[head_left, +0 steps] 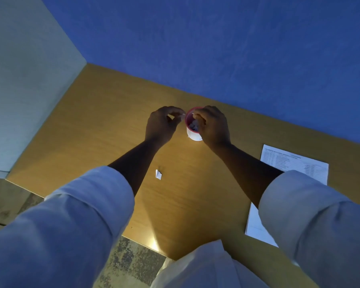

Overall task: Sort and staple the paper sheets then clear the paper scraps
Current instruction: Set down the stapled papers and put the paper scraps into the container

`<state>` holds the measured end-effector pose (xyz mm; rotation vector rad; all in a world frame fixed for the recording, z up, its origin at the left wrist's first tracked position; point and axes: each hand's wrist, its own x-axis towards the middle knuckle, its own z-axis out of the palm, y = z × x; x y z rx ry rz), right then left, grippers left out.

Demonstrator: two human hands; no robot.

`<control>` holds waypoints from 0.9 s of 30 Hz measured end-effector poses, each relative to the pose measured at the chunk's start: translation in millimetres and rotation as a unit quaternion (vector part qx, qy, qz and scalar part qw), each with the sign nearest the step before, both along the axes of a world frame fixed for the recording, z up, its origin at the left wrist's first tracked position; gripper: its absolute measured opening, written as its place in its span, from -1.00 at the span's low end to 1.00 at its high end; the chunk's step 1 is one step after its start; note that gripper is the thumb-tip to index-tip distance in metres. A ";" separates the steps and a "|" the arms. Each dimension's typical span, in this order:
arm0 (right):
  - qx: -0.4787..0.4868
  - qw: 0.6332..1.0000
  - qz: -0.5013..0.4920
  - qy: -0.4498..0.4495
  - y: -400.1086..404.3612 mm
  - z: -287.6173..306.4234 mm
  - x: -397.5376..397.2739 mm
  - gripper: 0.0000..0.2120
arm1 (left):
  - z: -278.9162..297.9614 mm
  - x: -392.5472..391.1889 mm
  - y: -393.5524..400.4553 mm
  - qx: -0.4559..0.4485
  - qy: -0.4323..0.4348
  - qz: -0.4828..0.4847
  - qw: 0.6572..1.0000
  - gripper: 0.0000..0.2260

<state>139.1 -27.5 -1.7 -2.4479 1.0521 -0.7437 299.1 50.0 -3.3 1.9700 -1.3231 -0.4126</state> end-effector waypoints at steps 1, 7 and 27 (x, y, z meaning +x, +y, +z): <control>0.014 1.000 -0.002 0.007 -4.0 1.8 -2.4 -0.65 | 1.3 -3.8 -6.2 0.000 -0.008 -0.005 1.000 -0.86; 0.018 0.999 -0.034 0.000 -13.4 3.5 -9.8 -0.69 | 5.1 -17.0 -27.4 0.032 -0.029 -0.003 0.999 -0.84; -0.037 0.983 0.179 -0.023 43.1 -15.5 10.1 -0.86 | -43.8 9.9 48.9 0.083 -0.027 0.131 0.987 -0.85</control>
